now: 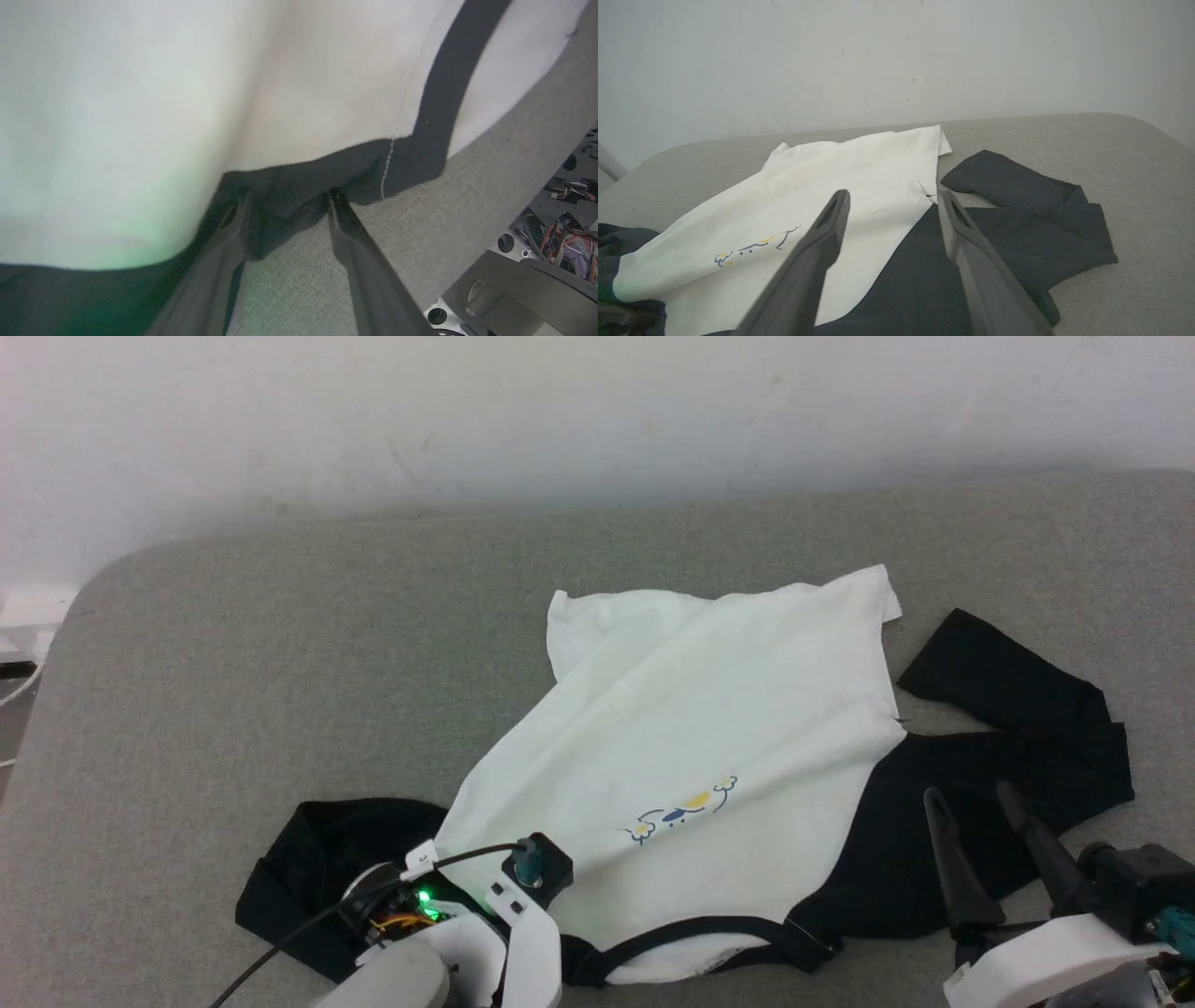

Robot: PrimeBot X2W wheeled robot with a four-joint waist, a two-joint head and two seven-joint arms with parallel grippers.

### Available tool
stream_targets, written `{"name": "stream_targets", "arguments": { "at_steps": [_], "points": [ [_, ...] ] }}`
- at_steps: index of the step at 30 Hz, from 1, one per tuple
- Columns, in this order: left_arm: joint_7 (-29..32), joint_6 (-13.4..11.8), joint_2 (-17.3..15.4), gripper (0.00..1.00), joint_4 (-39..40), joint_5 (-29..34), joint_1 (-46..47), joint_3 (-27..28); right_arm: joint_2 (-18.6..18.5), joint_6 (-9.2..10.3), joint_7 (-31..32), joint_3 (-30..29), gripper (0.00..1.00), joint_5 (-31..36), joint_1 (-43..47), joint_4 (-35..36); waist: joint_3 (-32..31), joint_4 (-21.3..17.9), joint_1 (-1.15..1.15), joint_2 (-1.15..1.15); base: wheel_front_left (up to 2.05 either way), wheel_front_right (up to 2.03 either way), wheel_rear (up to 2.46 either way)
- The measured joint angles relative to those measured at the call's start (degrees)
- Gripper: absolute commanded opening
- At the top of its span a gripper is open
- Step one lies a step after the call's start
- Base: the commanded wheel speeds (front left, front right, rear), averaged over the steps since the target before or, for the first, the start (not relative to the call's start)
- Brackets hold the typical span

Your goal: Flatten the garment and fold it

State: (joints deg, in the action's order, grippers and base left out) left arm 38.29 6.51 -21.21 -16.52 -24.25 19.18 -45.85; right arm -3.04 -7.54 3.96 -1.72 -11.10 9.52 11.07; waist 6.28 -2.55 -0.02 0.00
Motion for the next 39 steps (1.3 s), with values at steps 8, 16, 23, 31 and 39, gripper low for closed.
{"name": "stream_targets", "arguments": {
  "at_steps": [8, 16, 23, 31, 39],
  "points": [
    [-8.4, -3.9, 1.1, 0.0, -1.1, -1.4, -3.0, 2.9, -1.0, 0.0, 9.0, 0.3, 1.0, -0.6, 0.4, -1.1, -1.2, 0.6, 0.01, 0.0, 0.0, 0.0, 0.0],
    [-15.7, -9.7, 1.2, 0.0, 4.6, -3.8, -8.3, 7.6, -8.1, 0.0, 29.7, 3.8, 1.0, -5.3, 1.9, -2.9, -2.7, 2.3, 0.02, 0.0, 0.0, 0.0, 0.0],
    [-16.8, -10.9, 0.9, 0.0, 9.8, -4.4, -9.7, 8.7, -12.0, 0.0, 35.4, 11.7, 1.0, -7.4, -4.2, -7.7, -2.4, 3.7, 0.02, 0.0, 0.0, 0.0, 0.0],
    [-17.2, -11.1, 0.9, 0.0, 11.7, -4.5, -9.6, 8.6, -13.1, 0.0, 34.3, 17.6, 1.0, -7.6, -11.7, -19.7, -0.3, 4.6, 0.02, 0.0, 0.0, 0.0, 0.0],
    [-17.8, -11.1, 0.9, 0.0, 11.4, -5.0, -9.7, 8.7, -12.7, 0.12, 36.0, 20.4, 0.0, -12.2, -15.9, -26.8, 0.5, 5.0, 0.0, 0.0, 0.0, 0.0, 0.0]
  ]
}}
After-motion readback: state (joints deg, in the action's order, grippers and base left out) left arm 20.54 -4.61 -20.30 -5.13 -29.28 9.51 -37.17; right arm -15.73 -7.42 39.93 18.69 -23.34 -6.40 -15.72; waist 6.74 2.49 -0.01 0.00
